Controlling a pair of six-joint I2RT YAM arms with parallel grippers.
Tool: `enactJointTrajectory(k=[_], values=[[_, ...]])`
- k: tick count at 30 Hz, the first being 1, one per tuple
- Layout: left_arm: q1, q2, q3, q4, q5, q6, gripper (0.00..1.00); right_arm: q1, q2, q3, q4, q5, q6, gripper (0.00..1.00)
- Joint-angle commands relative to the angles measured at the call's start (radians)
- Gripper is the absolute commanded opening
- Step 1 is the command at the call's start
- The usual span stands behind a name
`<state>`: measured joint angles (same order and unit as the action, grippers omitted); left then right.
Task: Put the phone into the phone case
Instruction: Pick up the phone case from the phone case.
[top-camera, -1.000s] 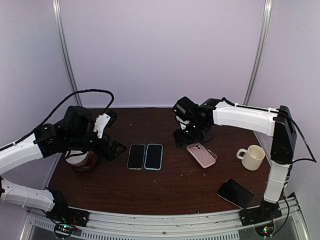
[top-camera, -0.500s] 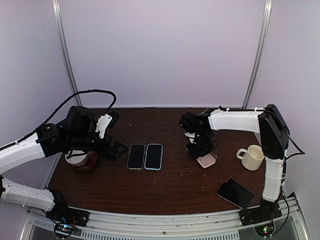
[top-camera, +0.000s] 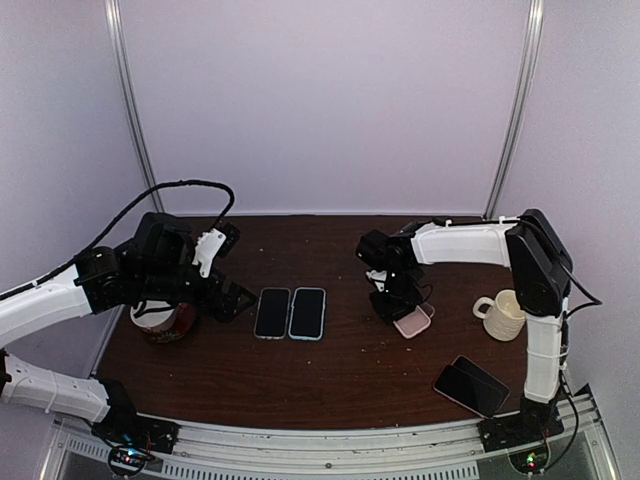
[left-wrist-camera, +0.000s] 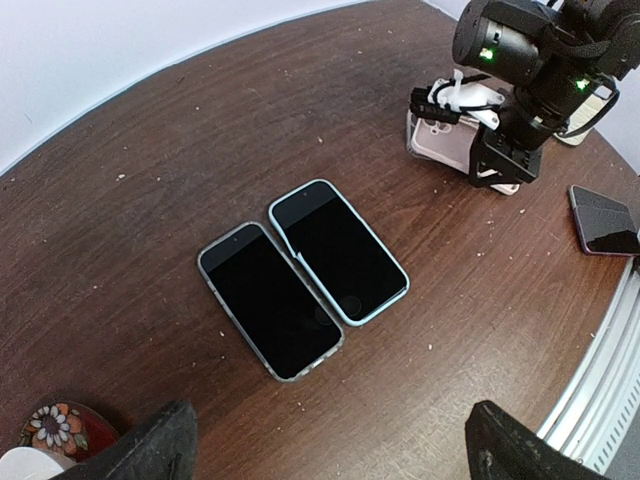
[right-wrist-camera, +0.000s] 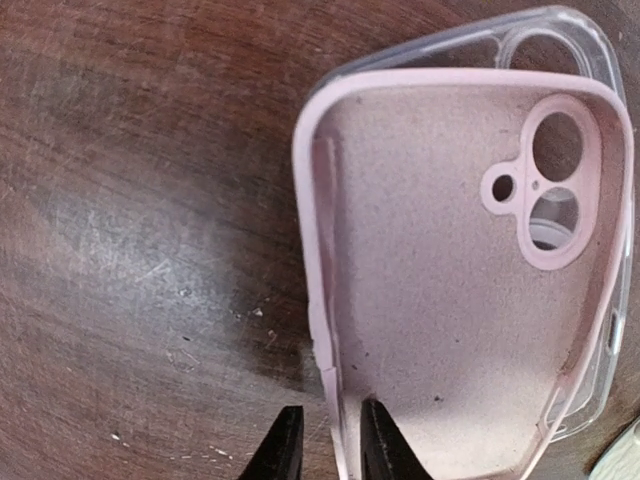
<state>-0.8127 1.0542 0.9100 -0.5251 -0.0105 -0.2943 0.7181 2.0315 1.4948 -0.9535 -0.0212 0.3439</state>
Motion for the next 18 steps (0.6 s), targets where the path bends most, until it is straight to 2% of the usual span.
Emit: enactJointTrajectory(k=[1,5,12,18], values=[[0.006,-0.001,0.009,0.032,0.01,0.006,0.97,-0.008,0.014,-0.001,-0.001,0.014,-0.003,0.18],[0.006,0.0,0.009,0.032,0.04,0.006,0.98,-0.008,-0.021,0.004,-0.017,0.046,0.013,0.0],[0.006,0.001,0.009,0.035,0.046,0.006,0.98,0.027,-0.17,0.022,-0.069,0.093,0.093,0.0],[0.006,-0.006,0.007,0.038,0.049,0.005,0.97,0.136,-0.309,-0.106,0.001,0.037,0.272,0.0]])
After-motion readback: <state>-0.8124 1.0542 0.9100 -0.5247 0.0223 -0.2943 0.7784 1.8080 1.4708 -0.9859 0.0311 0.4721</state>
